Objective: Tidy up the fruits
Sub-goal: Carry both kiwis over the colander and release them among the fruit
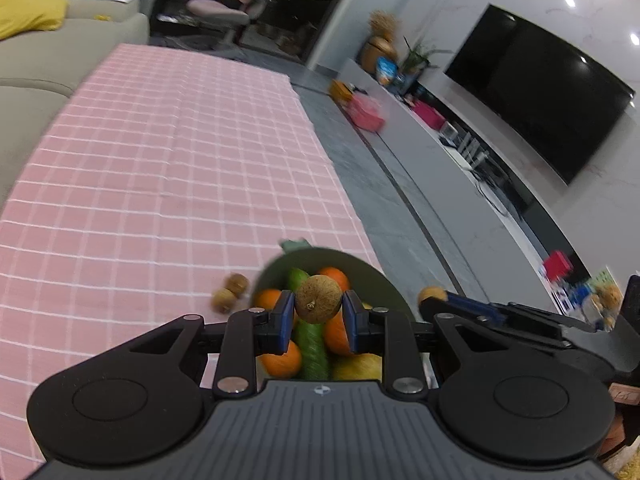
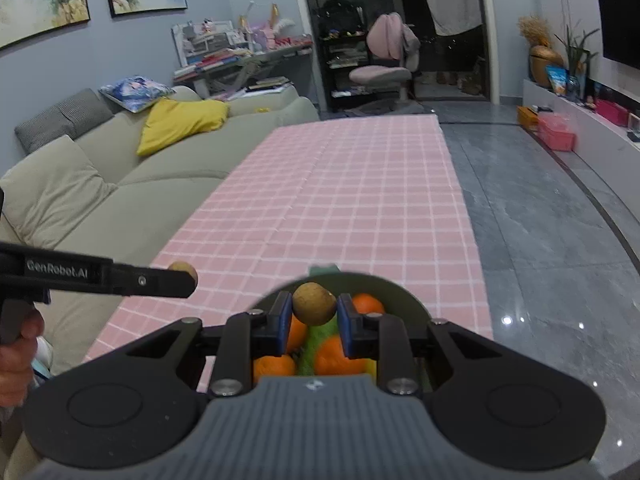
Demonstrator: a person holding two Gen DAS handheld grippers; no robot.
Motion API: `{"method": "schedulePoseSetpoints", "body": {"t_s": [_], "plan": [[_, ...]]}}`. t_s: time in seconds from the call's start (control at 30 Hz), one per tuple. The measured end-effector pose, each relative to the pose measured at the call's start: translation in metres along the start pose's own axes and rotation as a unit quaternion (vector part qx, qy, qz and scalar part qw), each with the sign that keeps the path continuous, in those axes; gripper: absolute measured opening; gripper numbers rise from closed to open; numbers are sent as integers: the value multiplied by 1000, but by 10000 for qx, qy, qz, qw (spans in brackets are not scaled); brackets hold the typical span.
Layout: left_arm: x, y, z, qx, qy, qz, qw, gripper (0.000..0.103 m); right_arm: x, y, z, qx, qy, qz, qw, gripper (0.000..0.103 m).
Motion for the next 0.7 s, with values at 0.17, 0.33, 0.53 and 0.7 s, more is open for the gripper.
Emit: {"method": "schedulePoseSetpoints", "body": {"t_s": [0.17,0.33,0.53,0.7], "plan": [[-27,-10,23,-14,636,66,9980,29,-8,3,24,1,445,-141,9989,20],[-55,-3,46,-13,1287,-157,9916,29,-24,14,51,-90,1040,-555,9930,20],[-70,5,63,36,1656,-353,9856,29,-41,19,66,-143,1434,-710,9870,20],[-77,7,71,-29,1826,-488,9820,29,-51,20,74,-254,1633,-822,9828,20]]}}
Point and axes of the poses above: each gripper's, at about its wrist camera, not at the fingertips, and x roughly against the way its jaws point, y to its left, z to its underside, the point moved 10 cm from there along -x, roughly the way its jaws point, and after that the axes turned 13 degrees about x, right-handed, at the moved point
